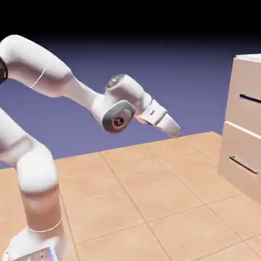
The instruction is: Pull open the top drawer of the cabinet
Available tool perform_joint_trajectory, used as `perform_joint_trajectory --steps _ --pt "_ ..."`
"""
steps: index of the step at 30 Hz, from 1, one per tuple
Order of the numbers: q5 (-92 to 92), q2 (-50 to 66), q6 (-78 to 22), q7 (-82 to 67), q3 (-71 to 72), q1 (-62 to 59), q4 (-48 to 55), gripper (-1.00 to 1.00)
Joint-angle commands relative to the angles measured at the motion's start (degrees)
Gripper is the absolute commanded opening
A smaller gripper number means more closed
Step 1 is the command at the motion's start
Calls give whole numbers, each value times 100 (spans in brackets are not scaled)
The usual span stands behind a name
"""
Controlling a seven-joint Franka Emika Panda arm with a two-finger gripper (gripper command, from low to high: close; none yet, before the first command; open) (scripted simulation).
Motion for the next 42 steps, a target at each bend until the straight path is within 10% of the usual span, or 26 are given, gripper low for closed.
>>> perform_joint_trajectory --steps 1,42 --pt "-250 122 -27 51 108 -83 112 0" --pt "-10466 5117 -1145 2130 4518 -3474 4711 0"
